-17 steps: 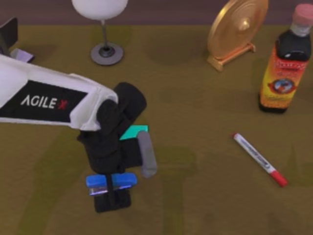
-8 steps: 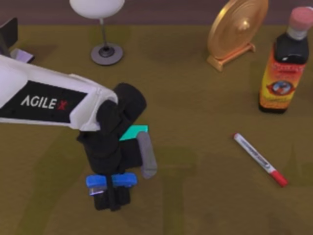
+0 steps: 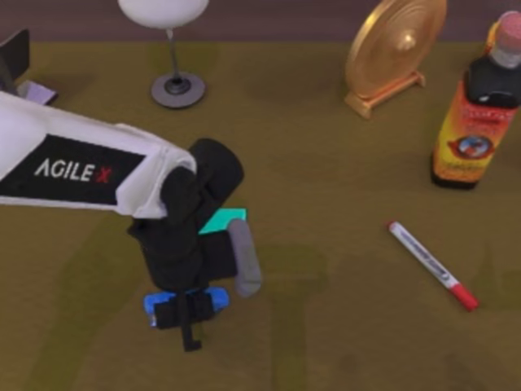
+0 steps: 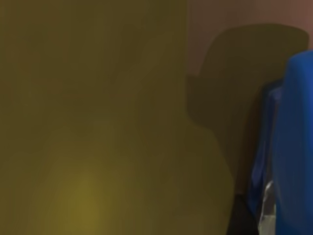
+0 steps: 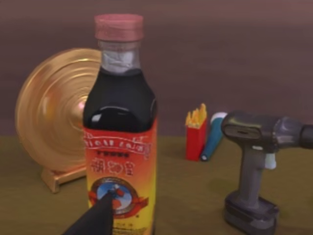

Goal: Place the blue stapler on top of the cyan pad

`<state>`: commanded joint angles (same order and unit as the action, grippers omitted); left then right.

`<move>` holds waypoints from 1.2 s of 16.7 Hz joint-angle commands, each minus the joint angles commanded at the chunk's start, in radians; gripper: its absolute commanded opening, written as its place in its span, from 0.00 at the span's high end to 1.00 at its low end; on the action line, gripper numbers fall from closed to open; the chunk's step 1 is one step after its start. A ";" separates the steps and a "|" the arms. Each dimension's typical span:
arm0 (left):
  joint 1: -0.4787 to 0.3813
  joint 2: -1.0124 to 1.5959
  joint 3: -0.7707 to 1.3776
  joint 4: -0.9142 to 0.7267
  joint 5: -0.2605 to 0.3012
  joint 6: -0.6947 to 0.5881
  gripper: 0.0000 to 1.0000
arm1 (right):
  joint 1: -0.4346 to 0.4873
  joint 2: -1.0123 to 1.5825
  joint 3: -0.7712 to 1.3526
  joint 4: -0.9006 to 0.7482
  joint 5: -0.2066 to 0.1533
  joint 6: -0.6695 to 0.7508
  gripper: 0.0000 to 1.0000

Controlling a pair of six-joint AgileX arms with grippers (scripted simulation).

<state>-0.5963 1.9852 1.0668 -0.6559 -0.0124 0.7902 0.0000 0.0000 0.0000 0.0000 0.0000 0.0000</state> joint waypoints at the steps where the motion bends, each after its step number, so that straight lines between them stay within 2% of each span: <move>1: 0.000 0.000 0.000 0.000 0.000 0.000 1.00 | 0.000 0.000 0.000 0.000 0.000 0.000 0.00; 8: -0.002 -0.026 0.015 -0.034 0.014 -0.011 1.00 | 0.000 0.000 0.000 0.000 0.000 0.000 0.00; 16: 0.012 -0.167 0.191 -0.367 0.013 -0.015 1.00 | 0.000 0.000 0.000 0.000 0.000 0.000 0.00; 20: 0.016 -0.192 0.213 -0.401 0.013 -0.017 1.00 | 0.000 0.000 0.000 0.000 0.000 0.000 0.00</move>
<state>-0.5808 1.7934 1.2799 -1.0569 0.0007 0.7732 0.0000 0.0000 0.0000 0.0000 0.0000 0.0000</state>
